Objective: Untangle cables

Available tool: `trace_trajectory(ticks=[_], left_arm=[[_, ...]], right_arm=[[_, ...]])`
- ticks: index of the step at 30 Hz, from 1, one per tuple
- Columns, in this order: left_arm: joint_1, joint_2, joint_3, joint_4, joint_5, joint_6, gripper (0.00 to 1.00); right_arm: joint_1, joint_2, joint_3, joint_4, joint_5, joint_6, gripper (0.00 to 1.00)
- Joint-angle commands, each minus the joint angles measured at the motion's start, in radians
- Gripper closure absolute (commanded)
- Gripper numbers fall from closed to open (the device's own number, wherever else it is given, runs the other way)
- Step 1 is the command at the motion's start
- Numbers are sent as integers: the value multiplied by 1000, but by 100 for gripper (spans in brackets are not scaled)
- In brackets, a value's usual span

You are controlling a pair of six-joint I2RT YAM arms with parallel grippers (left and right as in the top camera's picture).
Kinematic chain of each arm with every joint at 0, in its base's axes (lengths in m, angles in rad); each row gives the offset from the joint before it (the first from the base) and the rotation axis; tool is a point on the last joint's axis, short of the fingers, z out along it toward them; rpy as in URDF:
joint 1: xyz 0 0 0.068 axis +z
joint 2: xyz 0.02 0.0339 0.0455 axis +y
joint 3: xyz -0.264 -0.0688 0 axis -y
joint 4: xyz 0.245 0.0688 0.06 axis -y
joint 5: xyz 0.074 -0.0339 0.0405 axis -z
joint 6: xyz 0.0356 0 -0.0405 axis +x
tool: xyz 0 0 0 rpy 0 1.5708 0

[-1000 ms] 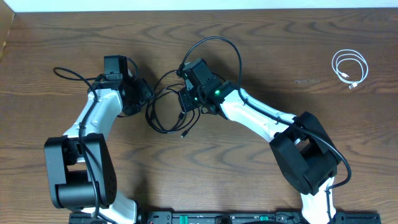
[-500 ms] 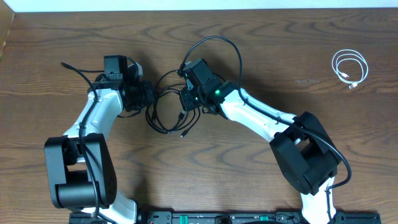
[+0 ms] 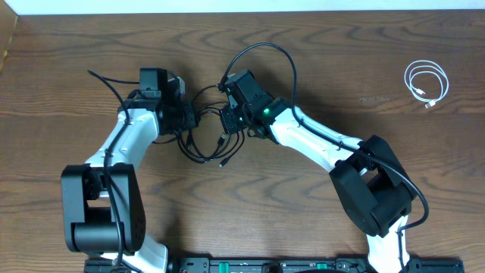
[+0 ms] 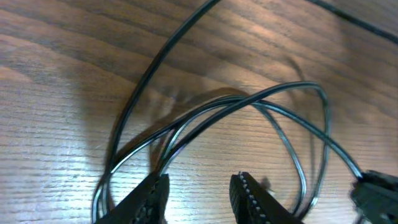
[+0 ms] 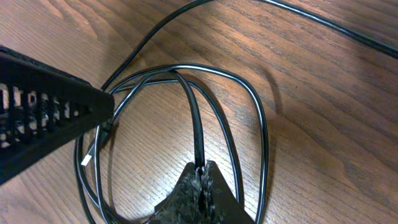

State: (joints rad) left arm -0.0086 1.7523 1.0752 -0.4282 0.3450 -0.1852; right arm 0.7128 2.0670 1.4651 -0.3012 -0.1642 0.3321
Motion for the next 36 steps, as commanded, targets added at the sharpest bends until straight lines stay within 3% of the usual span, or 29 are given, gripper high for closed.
trace_trajectory(ticks=[1,17,36], left_arm=[[-9,-7,-16,13,-79,9,58],[-11,45,-32,68,-118,-7,57],[-11,85,-42,90,-118,-7,66]], right_arm=[[-3,-19,7,2,-4,4,99],[-3,-19,7,2,-3,4,99],[-3,-19,7,4,-3,4,99]])
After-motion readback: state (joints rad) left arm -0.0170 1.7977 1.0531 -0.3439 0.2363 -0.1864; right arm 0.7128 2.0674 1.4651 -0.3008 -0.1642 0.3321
